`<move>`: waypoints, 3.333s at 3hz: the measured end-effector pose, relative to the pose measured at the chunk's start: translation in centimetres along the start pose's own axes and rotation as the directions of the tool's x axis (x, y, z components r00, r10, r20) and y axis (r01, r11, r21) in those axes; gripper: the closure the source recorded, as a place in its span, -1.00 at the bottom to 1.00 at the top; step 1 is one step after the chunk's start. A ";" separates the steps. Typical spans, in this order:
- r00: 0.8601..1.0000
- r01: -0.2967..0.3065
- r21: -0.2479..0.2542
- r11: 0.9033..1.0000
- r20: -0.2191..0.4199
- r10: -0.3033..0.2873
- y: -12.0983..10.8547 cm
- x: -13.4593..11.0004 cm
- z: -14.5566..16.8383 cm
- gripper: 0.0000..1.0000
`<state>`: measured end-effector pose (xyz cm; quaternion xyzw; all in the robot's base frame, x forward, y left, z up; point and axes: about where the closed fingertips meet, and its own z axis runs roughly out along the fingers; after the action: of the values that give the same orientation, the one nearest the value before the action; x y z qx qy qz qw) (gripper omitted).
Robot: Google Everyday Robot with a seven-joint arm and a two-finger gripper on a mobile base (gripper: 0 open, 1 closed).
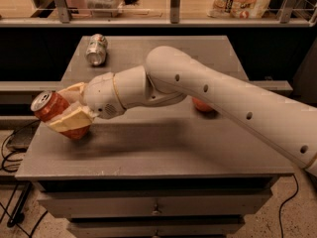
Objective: Place coke can upright
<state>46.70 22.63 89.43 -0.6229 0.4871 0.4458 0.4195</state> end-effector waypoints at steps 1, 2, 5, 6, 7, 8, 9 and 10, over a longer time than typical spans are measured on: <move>0.999 0.011 0.018 1.000 -0.047 -0.010 -0.1 0.3 -0.2 1.00; 0.999 0.005 0.015 1.000 -0.054 -0.004 -0.2 0.8 0.1 1.00; 0.999 -0.038 0.029 0.999 0.002 0.038 -0.6 1.3 -0.5 1.00; 0.997 -0.055 0.050 0.997 0.058 0.052 -1.2 0.7 -2.0 1.00; 0.995 -0.060 0.061 0.996 0.083 0.055 -1.6 0.3 -2.8 1.00; 0.992 -0.080 0.060 0.995 0.101 0.074 -1.7 0.5 -2.9 1.00; 0.991 -0.092 0.054 0.994 0.098 0.087 -1.6 0.8 -2.6 1.00; 0.992 -0.106 0.046 0.993 0.077 0.102 -1.4 1.3 -2.0 1.00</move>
Offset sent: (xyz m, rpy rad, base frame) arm 0.0088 -0.0022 -0.0190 -0.0628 -0.0040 -0.0270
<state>48.54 20.62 88.81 -0.5688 0.5138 0.4779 0.4290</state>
